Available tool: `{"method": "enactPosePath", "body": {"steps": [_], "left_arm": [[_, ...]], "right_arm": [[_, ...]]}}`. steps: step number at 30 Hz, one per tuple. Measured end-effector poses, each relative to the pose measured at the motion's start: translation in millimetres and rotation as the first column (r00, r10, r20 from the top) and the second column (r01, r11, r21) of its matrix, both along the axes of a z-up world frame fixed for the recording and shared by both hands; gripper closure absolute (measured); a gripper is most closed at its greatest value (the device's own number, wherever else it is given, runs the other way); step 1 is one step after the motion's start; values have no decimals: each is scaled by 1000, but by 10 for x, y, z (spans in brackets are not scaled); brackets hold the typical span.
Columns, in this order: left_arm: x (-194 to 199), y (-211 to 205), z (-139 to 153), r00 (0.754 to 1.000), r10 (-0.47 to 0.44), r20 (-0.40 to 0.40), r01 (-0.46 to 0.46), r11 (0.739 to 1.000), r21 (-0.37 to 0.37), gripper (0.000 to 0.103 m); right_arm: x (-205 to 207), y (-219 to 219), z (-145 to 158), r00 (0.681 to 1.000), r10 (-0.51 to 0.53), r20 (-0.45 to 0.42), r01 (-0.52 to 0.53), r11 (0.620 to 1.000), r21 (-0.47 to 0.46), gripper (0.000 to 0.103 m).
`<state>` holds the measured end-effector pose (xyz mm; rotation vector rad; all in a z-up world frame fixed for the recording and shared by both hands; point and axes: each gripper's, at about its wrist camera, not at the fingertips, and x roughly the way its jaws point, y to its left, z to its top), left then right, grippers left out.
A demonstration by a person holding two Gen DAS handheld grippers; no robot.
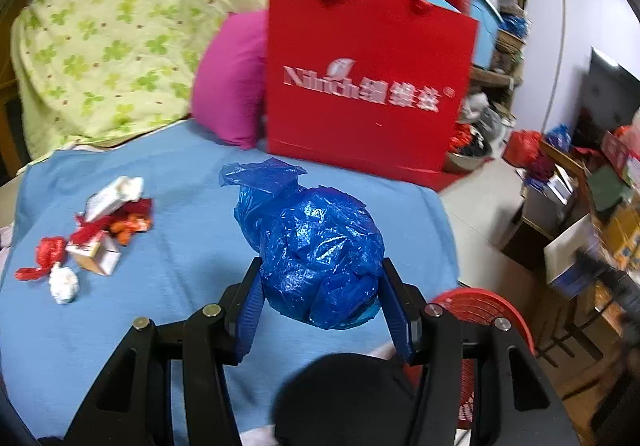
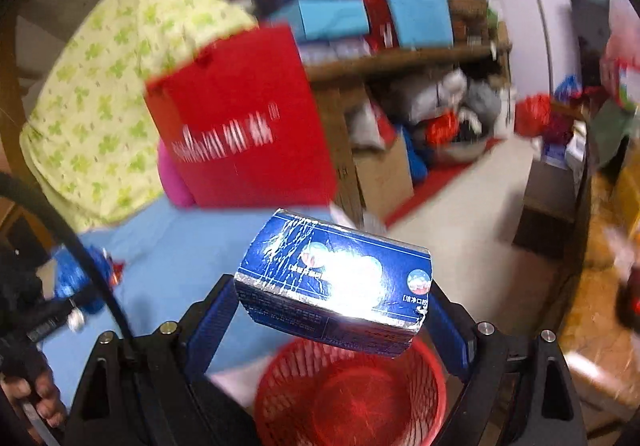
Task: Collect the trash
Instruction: 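Carry the box to the red basket and open the right gripper while the left carries the bag, then open the left gripper over the red basket to drop the blue bag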
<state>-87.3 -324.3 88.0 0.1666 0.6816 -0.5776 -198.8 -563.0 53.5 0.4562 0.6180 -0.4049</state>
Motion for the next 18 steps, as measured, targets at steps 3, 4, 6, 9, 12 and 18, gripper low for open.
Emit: {"method": "enactPosePath", "body": {"steps": [3,4,6,9,12,18], "left_arm": [[-62,-147,-58,999,-42,-10,42,999,15,47],[-91,-188,-68,999,-51,-11,51,999,18,47],[-145,-274,-99,997,-71,-19,71,997,23,47],[-175,-378,-137,995,-91,-32,92,995,31,47],[-184,-465,-177,992,-114,-46,116,993,36,47],[-165,-637,-262,986,-145,-87,148,988,30,47]], "right_arm": [[32,-7,-372,997,19,-76,-14,998,69,13],[39,-2,-493,995,24,-99,-15,996,89,12],[32,-21,-674,992,26,-126,-10,993,119,12],[24,-47,-854,987,17,-159,6,989,149,12],[-23,-91,-927,986,-1,-169,29,986,165,11],[-119,-201,-816,992,-19,-122,39,985,168,3]]}}
